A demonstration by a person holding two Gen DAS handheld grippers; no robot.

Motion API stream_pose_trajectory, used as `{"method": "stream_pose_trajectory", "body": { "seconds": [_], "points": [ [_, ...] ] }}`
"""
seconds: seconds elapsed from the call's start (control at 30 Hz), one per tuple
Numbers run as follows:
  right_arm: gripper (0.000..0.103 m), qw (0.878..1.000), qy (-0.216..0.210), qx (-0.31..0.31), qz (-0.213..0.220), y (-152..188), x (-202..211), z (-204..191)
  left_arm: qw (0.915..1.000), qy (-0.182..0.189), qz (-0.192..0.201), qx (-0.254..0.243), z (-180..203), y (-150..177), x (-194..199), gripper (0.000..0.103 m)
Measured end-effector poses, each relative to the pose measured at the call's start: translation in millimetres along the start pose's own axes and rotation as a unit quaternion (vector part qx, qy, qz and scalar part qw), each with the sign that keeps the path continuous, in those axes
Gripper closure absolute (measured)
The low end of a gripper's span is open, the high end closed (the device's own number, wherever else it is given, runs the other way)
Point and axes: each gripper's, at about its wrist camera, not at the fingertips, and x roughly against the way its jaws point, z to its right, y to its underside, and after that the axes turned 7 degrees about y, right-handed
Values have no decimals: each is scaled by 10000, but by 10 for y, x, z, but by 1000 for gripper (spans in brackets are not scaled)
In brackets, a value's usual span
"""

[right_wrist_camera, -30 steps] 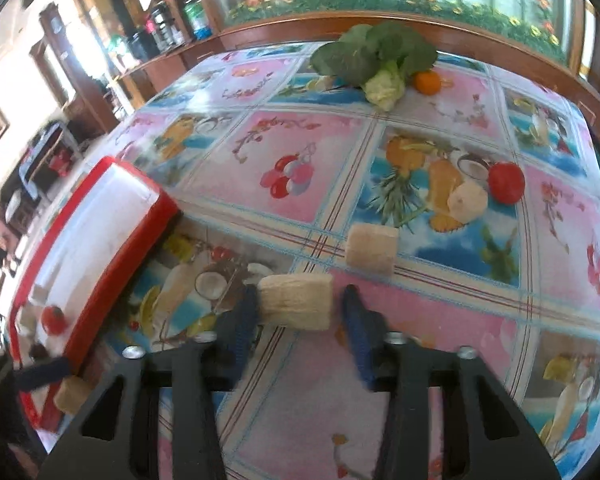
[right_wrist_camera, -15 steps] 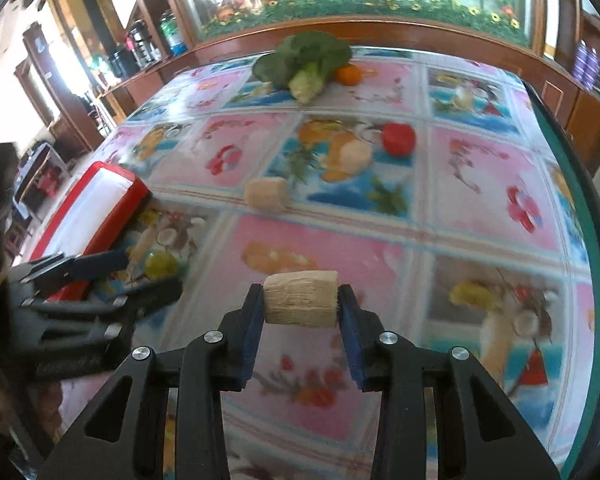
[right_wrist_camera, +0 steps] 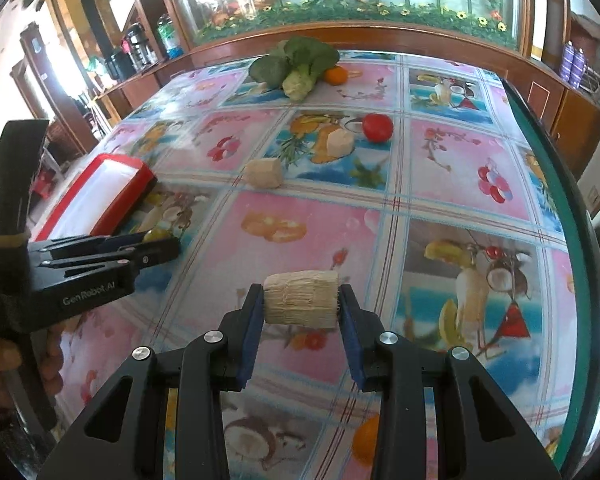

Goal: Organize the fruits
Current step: 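Lift and carry the grape and cylinder over the tray with both grippers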

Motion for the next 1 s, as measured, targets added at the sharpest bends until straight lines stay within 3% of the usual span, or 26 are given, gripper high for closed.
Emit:
{"method": "stream_pose_trajectory", "body": {
  "seconds": [0.27,0.57,1.0],
  "points": [
    [67,9998,156,131,21,308,221,-118,9992,-180,-28,-362,242,449,215,72],
    [67,9993,336,-132,-137,711,403,-97,9985,5,43,-546,403,689,375,71],
    [67,9994,336,-125,19,532,465,-335,9982,5,374,-478,186,602,685,71]
  ]
}}
